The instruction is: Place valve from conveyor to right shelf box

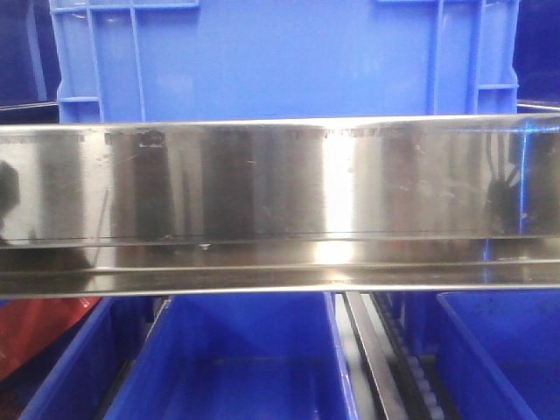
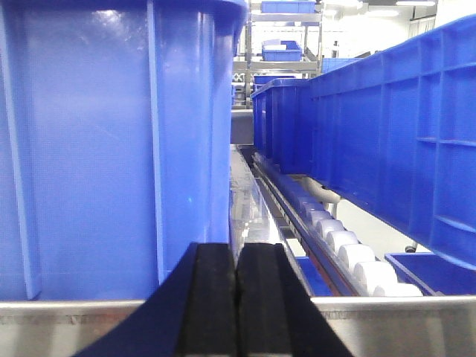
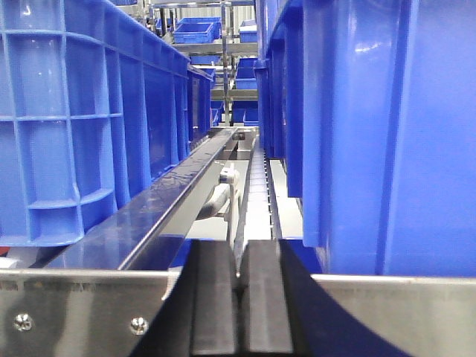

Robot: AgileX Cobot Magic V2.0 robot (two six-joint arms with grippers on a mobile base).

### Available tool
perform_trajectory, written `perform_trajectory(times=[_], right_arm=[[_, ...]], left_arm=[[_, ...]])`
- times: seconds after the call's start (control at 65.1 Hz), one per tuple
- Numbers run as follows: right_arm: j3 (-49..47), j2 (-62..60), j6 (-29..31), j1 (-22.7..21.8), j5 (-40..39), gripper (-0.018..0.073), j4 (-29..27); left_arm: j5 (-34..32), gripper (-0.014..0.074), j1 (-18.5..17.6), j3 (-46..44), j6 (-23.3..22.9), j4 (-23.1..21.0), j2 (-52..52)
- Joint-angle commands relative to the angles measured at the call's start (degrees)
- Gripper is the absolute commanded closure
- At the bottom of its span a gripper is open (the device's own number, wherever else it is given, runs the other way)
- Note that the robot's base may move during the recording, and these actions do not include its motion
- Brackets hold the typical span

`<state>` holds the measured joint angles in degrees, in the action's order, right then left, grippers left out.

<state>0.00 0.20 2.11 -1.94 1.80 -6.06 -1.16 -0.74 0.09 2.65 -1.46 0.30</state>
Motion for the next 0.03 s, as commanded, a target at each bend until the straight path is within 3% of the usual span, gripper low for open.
perform_trajectory(times=[0.0, 0.015], right_arm=[[0.0, -0.2, 0.32, -0.25, -1.21, 0.0721, 0.34], [0.0, -0.2, 0.32, -0.25, -1.21, 0.0721, 0.34]], left_arm=[[-1.28, 0.0707, 0.04, -0.09, -0.43, 0.2, -0.3], [-1.28, 0.0707, 0.04, -0.09, -0.43, 0.2, -0.3]])
